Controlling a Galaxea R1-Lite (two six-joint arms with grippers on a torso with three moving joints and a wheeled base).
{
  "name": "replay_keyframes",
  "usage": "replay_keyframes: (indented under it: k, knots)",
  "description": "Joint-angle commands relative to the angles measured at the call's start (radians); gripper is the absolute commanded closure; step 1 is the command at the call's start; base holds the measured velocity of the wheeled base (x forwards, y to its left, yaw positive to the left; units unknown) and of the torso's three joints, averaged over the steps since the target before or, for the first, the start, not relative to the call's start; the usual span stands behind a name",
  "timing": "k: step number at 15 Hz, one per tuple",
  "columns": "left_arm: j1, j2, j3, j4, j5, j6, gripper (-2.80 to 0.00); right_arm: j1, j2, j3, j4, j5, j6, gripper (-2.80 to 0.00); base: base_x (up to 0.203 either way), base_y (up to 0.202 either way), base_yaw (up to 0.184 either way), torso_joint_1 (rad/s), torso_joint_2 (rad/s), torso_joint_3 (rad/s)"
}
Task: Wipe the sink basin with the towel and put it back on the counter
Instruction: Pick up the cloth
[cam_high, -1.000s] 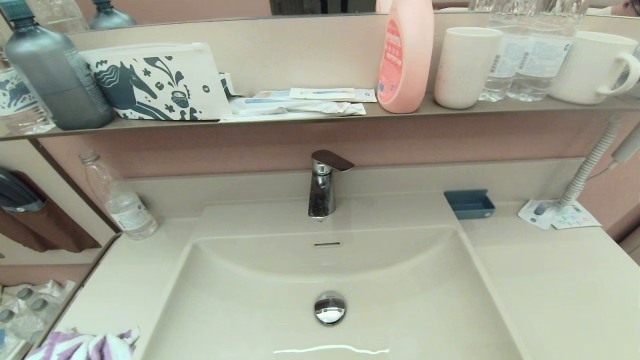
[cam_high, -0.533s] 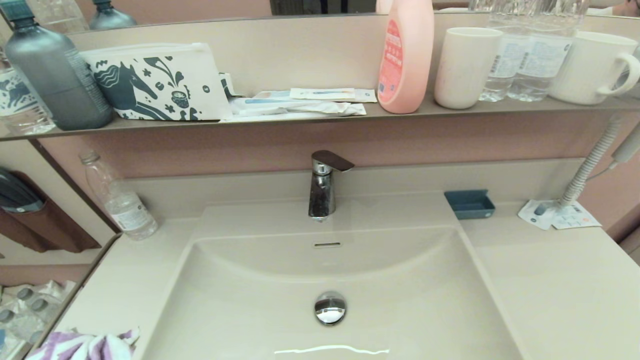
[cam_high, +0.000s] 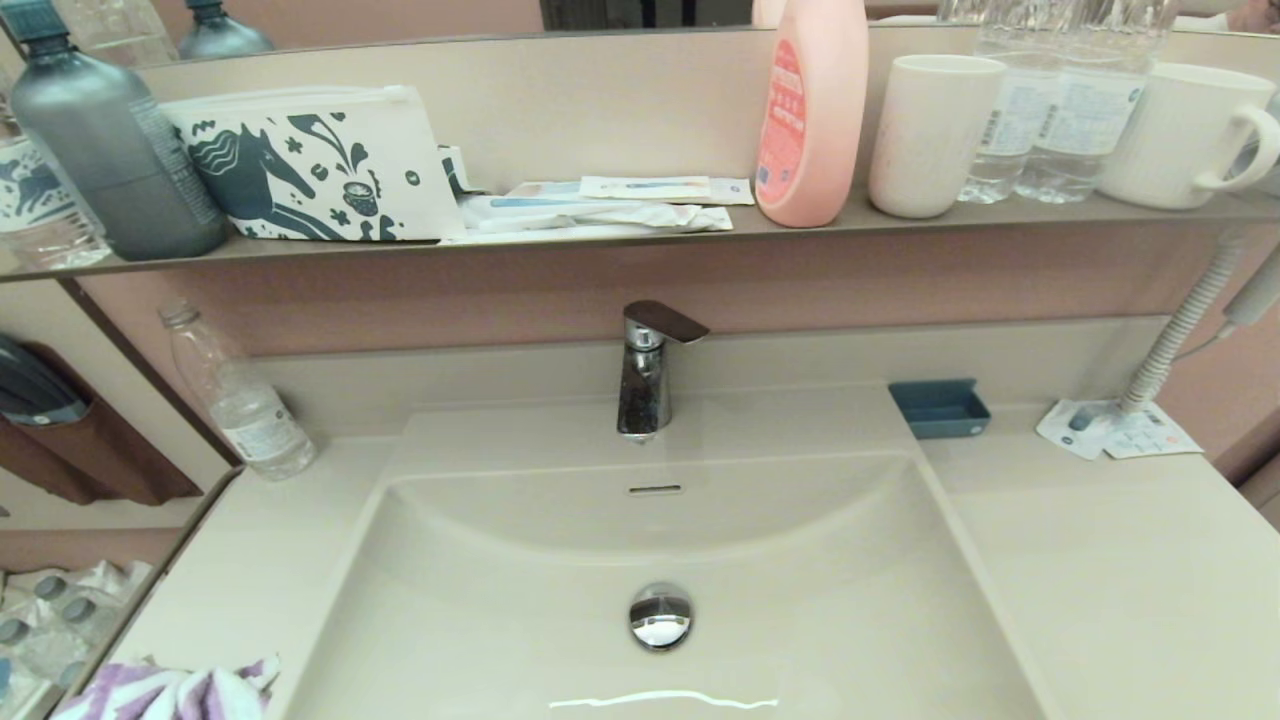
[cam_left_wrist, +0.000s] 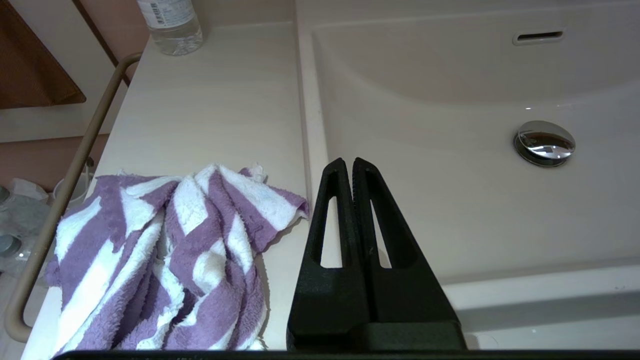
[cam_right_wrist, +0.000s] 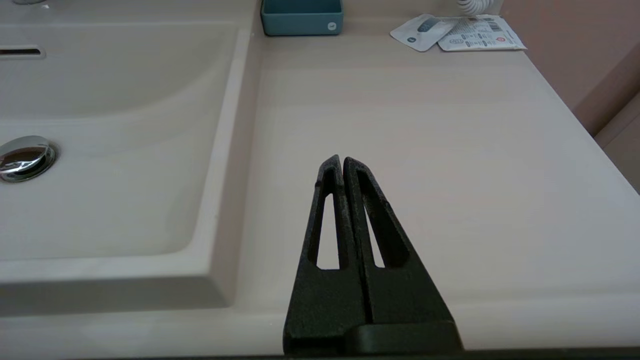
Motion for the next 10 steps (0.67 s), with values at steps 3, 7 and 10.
replay_keyframes:
  k: [3,7,10]
  knots:
    - [0.0,0.0,-0.001,0.001,0.0,0.001,0.0,0.0,0.0,0.0,0.0,0.001,-0.001,0.0,0.0,0.0,0.0,0.0,0.0,0.0]
    - [0.0,0.0,0.0,0.0,0.0,0.001,0.0,0.0,0.0,0.0,0.0,0.001,-0.001,0.0,0.0,0.0,0.0,0.0,0.0,0.0]
    - [0.0,0.0,-0.001,0.001,0.002,-0.035,0.0,0.0,0.0,0.0,0.0,0.001,-0.001,0.0,0.0,0.0,0.0,0.0,0.0,0.0]
